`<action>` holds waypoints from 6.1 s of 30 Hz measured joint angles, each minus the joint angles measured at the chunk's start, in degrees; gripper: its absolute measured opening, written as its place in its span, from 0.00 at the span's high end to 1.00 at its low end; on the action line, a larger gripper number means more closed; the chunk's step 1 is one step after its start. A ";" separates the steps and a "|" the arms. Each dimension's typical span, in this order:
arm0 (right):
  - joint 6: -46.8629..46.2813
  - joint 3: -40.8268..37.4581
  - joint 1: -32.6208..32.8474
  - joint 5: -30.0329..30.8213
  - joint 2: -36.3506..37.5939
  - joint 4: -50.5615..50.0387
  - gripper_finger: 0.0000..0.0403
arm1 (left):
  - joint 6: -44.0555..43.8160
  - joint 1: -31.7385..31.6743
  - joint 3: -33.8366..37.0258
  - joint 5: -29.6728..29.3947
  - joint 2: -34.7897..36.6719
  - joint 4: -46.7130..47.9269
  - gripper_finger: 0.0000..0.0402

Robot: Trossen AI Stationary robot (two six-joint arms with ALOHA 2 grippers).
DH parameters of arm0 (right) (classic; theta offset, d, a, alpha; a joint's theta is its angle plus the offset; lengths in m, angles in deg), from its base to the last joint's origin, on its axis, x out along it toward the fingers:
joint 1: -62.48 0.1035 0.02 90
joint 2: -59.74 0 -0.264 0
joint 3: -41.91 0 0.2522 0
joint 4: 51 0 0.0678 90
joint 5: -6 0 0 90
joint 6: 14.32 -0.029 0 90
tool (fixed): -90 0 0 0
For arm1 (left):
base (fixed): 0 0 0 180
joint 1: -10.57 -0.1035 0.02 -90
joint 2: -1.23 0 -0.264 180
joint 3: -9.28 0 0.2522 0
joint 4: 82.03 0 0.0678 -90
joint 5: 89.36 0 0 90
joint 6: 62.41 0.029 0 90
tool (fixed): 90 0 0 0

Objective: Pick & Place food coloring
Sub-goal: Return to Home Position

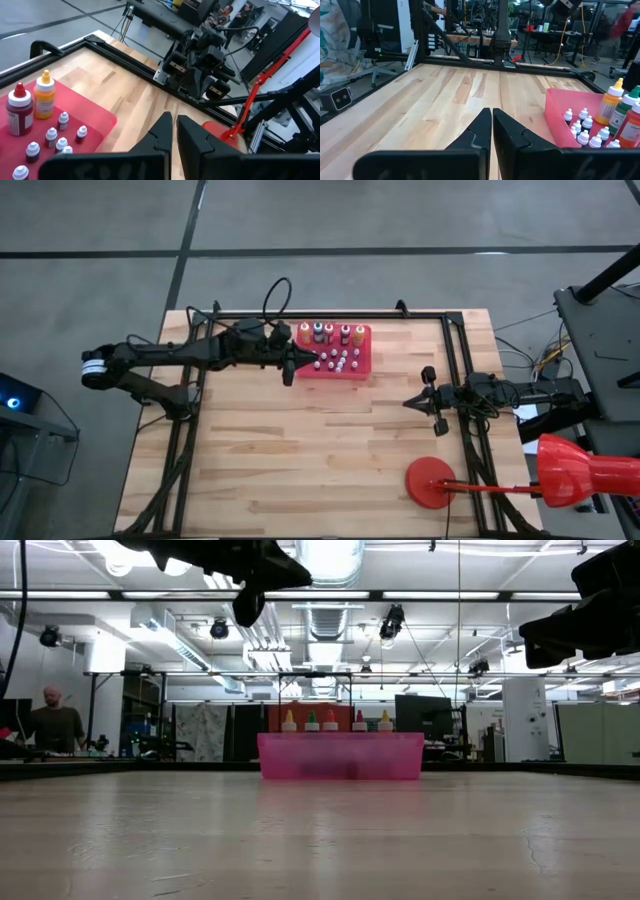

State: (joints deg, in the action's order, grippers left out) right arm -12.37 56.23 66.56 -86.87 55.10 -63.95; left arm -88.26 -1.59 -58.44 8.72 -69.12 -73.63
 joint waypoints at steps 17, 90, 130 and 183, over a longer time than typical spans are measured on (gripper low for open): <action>0.10 0.00 0.02 0.01 0.00 0.01 0.98 | 4.92 6.60 0.08 0.00 9.90 0.50 1.00; 0.10 0.00 0.00 -0.01 0.00 -0.01 0.98 | 13.74 13.18 35.34 -4.74 59.88 8.52 1.00; 0.11 0.00 0.00 -0.01 -0.02 0.00 0.98 | 9.18 13.18 48.88 -5.18 70.34 7.36 1.00; 0.13 0.00 0.02 0.00 -0.01 -0.01 0.98 | 14.49 13.18 53.57 -8.05 70.36 5.37 1.00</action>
State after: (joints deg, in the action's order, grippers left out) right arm -12.24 56.23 66.58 -86.87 55.09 -63.96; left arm -73.77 11.58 -4.87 0.67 1.24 -68.25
